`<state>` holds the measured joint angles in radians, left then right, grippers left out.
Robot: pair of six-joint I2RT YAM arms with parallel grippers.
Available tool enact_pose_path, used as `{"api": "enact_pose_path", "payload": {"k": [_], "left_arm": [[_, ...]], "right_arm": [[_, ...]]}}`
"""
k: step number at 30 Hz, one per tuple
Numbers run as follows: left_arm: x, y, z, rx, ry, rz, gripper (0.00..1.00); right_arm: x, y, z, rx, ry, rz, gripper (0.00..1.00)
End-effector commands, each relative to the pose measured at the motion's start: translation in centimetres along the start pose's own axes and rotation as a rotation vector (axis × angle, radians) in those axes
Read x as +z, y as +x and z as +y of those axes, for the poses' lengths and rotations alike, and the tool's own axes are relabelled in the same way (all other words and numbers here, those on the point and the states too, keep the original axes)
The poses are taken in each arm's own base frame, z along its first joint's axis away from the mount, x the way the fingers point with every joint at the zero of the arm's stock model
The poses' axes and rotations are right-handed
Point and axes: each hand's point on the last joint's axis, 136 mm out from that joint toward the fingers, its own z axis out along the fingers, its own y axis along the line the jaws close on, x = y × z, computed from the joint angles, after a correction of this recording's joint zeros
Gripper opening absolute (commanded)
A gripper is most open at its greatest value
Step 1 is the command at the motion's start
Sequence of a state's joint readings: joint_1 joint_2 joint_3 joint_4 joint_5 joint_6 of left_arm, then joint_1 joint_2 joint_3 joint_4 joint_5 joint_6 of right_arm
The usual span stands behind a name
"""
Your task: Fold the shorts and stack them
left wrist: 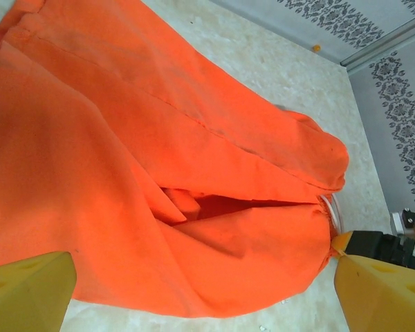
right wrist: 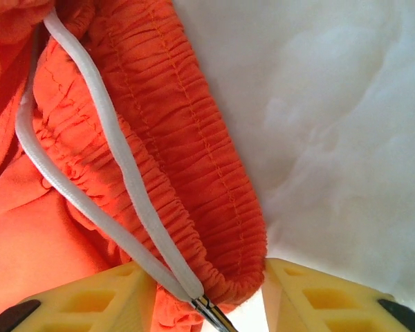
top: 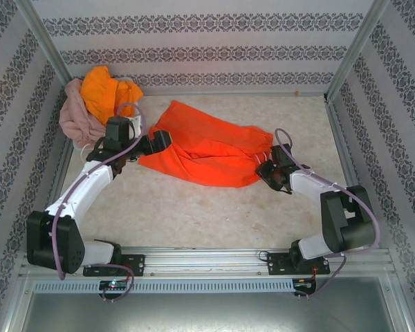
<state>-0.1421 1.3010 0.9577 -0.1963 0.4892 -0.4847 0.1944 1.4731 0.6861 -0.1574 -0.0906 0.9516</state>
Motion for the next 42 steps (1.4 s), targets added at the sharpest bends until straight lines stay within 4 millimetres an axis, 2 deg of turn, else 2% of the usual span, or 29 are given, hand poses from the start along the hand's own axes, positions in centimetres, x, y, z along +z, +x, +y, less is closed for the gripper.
{"api": "enact_pose_path", "payload": {"k": [1,6,9,10,15,18,21,24,28,32,35,37,42], "left_arm": [[-0.8,0.0,0.6,-0.015,-0.016,-0.054,0.98],[-1.7,1.9,3.2,-0.082,-0.059,-0.059,0.99],[-2.6,2.8,5.0,-0.132,-0.093,-0.064,1.00],[-2.8,3.2,5.6,-0.148,-0.108,-0.060,1.00],[-3.4,5.5,8.8,-0.257,-0.200,-0.054,0.93],[-3.0,6.4,10.1,-0.307,-0.218,-0.067,0.87],[-1.8,7.1,10.5,-0.339,-0.196,-0.044,0.82],[-0.5,7.8,11.0,-0.362,-0.181,-0.008,0.76],[1.0,8.5,12.7,-0.364,-0.215,0.012,0.68],[2.9,8.4,12.8,-0.368,-0.173,0.050,0.60],[4.2,8.8,13.2,-0.384,-0.163,0.085,0.51],[4.8,9.0,13.1,-0.394,-0.142,0.107,0.32],[5.1,7.9,11.6,-0.387,-0.084,0.124,0.00]], "right_arm": [[0.5,-0.8,1.2,0.004,-0.019,-0.021,0.36],[1.3,-0.8,1.0,-0.012,0.004,-0.003,0.17],[1.1,-1.2,0.8,-0.009,0.001,-0.003,0.02],[0.8,-1.3,0.9,-0.006,-0.008,-0.004,0.00],[-2.1,-2.7,1.5,-0.015,-0.066,-0.053,0.00],[-3.8,-3.4,1.5,-0.032,-0.078,-0.080,0.00],[-4.9,-3.7,1.4,-0.034,-0.092,-0.100,0.00],[-5.2,-3.7,1.4,-0.031,-0.104,-0.099,0.00],[-4.9,-3.4,1.4,-0.026,-0.110,-0.080,0.00],[-4.7,-3.2,1.5,-0.029,-0.112,-0.065,0.00],[-4.8,-3.3,1.5,-0.029,-0.113,-0.072,0.00],[-4.9,-3.4,1.5,-0.029,-0.112,-0.077,0.00],[-5.6,-3.8,1.7,-0.039,-0.116,-0.096,0.00]]}}
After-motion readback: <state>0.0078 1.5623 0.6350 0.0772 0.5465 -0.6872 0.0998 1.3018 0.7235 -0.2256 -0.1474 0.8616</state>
